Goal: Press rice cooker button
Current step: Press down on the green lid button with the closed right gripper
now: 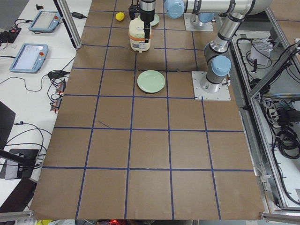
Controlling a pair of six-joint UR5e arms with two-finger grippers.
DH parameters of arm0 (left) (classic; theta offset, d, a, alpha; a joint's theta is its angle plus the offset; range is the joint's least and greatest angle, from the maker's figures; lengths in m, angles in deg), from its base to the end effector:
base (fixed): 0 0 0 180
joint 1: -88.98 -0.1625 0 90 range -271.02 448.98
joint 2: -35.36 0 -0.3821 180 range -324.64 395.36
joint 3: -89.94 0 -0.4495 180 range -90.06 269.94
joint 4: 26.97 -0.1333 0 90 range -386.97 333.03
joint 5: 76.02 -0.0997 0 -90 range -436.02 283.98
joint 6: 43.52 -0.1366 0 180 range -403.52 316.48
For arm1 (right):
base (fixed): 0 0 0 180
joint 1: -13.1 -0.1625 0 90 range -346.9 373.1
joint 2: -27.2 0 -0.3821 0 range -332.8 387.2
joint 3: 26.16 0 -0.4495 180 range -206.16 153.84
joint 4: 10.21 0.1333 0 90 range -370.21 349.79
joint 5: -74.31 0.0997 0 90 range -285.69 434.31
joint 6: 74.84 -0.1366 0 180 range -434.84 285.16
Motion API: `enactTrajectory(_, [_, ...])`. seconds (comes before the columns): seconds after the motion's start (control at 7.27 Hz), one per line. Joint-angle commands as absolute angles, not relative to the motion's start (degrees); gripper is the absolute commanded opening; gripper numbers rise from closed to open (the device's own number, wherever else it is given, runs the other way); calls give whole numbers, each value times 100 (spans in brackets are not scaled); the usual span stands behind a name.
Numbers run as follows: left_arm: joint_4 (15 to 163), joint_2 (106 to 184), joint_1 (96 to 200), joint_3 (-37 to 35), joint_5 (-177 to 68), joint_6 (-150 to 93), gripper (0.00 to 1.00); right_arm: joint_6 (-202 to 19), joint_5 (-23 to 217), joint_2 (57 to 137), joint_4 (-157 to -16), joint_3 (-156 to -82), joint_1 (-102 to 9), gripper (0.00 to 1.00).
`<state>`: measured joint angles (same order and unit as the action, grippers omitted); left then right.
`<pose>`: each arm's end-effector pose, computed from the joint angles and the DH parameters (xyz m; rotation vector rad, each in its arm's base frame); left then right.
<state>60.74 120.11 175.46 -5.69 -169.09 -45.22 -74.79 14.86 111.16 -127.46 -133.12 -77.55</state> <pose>-0.0939 -0.5255 0.4070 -0.0504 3.0858 -0.0476 0.2091 -0.5598 0.2569 -0.0423 2.6064 -0.0930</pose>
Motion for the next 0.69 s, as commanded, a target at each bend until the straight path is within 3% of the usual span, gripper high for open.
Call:
enactTrajectory(0.0, [6074, 12008, 17547, -569, -16909, -4527, 100, -7466, 1489, 11061, -12860, -13313, -7751, 4])
enactTrajectory(0.55, [6074, 12008, 17547, -578, -16909, -4519, 100, -7440, 1498, 11017, -13122, -13479, -7751, 4])
